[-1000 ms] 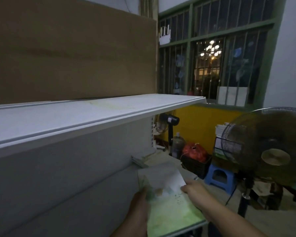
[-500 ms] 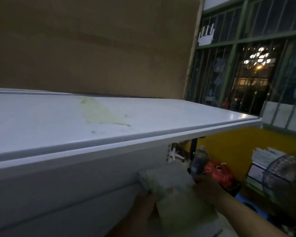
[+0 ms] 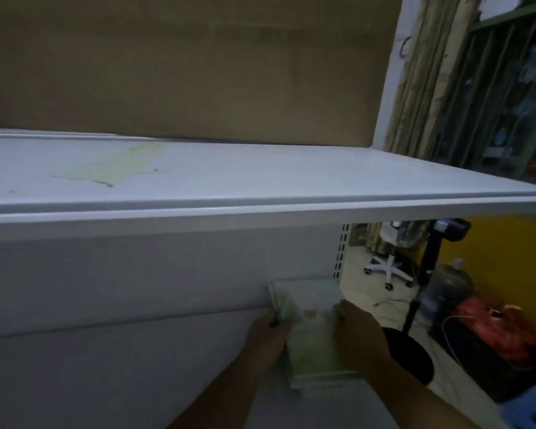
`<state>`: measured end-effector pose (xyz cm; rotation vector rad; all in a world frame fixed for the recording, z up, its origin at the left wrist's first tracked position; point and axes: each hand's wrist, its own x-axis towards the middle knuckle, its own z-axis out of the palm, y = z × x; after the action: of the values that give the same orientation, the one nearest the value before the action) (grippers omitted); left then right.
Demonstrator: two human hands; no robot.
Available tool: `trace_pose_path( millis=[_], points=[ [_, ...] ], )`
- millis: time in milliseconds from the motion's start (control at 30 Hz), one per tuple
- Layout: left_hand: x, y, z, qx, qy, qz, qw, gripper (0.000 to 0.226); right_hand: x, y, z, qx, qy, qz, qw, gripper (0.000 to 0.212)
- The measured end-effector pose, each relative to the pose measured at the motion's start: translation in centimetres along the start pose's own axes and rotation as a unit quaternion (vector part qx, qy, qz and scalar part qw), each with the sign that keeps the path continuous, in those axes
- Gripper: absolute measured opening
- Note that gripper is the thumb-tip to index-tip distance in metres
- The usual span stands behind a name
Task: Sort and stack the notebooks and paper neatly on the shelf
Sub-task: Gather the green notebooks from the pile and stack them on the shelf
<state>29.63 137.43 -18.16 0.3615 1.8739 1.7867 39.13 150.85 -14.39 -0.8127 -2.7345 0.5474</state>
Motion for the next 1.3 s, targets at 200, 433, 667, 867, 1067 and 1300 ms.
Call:
trace_pose_path(
  millis=[200, 433, 667, 867, 1067, 1300],
  points=[
    [-0.7, 0.3, 0.7, -0.018, 0.050, 0.004, 0.999, 0.018, 0.5, 1.0, 0.1, -0.008, -0.011, -0.035, 0.999, 0.035],
    [-1.5, 1.6, 0.4, 0.167, 0.059, -0.030, 0.984, 0.065, -0.2, 1.2, -0.2, -0.085, -0.003, -0.123, 0.989, 0.045],
    [-6.2, 4.9, -8.8, 0.584, 0.059, 0.022, 0.809, 0.065, -0.3, -0.3, -1.5, -0.231, -0.070, -0.111, 0.964, 0.038],
    [-17.0, 8.9, -28.7, 0.660, 0.142, 0.000, 0.738, 0.064, -1.8, -15.1, 3.4, -0.216, 0.100, -0.316, 0.919, 0.060],
    [-32.0, 9.7, -45.7, 0.684, 0.275, -0.104, 0.667, 0.065, -17.5, -41.4, 9.9, -0.120, -0.117, -0.509, 0.844, 0.057],
    [-48.3, 7.1, -57.0, 0.621, 0.357, -0.214, 0.664, 0.064, -29.2, -57.2, 14.8, -0.137, -0.182, -0.635, 0.739, 0.056]
  ],
)
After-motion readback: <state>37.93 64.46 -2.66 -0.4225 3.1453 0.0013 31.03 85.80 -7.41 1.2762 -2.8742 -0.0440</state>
